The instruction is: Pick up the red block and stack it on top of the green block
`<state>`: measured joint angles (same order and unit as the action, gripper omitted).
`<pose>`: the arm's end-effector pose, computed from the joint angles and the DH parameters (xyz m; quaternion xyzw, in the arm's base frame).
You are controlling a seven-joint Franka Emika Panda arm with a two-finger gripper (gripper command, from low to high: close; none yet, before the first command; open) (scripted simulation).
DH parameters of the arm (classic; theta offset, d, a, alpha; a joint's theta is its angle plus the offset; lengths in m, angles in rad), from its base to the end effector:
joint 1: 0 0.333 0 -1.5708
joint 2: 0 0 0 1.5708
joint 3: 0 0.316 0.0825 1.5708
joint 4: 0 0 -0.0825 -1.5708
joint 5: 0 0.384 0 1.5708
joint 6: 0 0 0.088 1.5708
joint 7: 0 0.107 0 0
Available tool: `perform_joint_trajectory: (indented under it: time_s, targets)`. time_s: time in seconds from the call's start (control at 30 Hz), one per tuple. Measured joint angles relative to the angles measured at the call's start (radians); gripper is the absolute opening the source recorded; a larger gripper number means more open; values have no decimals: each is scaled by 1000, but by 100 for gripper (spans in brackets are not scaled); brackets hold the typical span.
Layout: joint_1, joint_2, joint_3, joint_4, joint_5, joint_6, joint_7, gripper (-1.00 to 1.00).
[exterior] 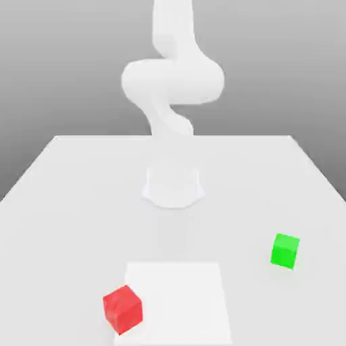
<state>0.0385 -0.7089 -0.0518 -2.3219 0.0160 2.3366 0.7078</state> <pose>0.3811 -0.0114 0.6704 -0.8738 0.3330 -0.3237 0.1441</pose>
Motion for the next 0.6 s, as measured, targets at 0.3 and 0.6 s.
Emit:
perform_joint_trajectory:
  time_s: [0.3,0.6]
  targets:
    - [109,333,-164,-79,84,132,-354,0]
    - [138,660,-247,-157,161,263,-698,0]
